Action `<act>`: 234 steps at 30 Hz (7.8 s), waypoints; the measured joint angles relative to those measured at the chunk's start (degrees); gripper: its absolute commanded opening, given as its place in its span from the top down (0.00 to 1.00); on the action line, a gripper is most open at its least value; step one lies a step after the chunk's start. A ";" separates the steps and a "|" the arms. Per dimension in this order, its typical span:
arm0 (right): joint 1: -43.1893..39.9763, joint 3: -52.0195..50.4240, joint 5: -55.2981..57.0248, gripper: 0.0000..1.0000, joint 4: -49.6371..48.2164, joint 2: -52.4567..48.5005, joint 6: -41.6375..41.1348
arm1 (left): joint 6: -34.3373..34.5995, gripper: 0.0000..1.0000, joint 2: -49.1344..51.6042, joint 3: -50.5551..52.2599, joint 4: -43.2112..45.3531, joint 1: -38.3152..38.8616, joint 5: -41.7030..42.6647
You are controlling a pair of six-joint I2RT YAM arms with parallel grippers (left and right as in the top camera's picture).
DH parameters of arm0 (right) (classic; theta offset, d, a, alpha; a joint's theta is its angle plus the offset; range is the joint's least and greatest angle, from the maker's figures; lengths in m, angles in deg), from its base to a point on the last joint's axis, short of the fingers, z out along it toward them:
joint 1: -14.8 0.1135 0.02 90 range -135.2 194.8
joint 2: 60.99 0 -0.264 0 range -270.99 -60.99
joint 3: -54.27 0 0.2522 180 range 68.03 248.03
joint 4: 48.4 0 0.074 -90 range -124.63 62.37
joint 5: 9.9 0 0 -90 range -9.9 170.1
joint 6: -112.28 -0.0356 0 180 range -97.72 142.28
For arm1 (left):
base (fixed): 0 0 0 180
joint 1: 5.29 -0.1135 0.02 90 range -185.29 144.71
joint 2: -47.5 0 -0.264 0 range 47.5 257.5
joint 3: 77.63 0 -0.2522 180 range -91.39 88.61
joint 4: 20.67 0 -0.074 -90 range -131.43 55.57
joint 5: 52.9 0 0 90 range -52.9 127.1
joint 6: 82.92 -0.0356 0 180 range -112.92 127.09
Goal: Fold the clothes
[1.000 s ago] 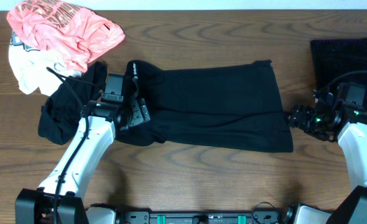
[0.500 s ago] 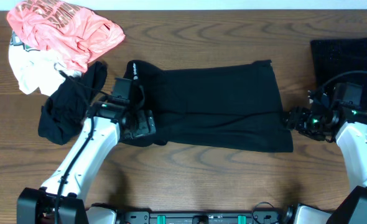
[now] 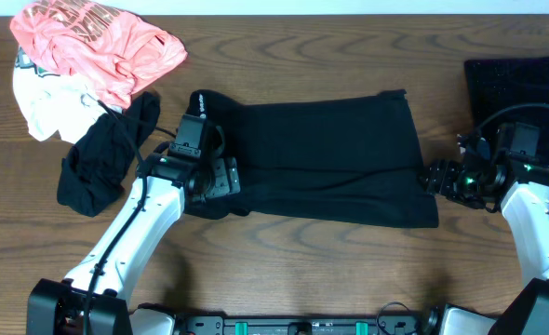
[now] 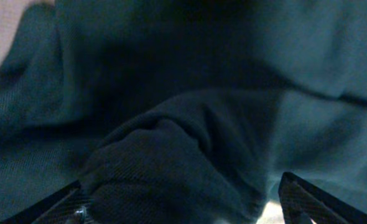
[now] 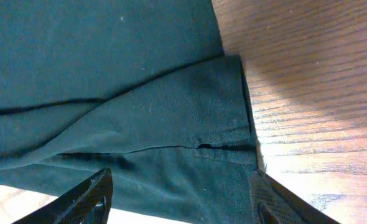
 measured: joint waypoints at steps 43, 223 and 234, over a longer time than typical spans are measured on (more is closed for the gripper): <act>0.00 0.00 0.50 0.25 0.17 -0.02 0.81 | 15.45 0.30 -2.73 1.79 -3.74 9.86 -1.05; 6.62 -7.58 4.07 0.92 -12.17 -6.78 6.25 | 11.41 0.90 3.02 -1.16 9.55 3.96 -9.44; 6.62 -7.43 2.71 0.99 -13.70 -6.78 5.18 | 11.41 0.90 3.02 -1.16 9.55 3.96 -9.44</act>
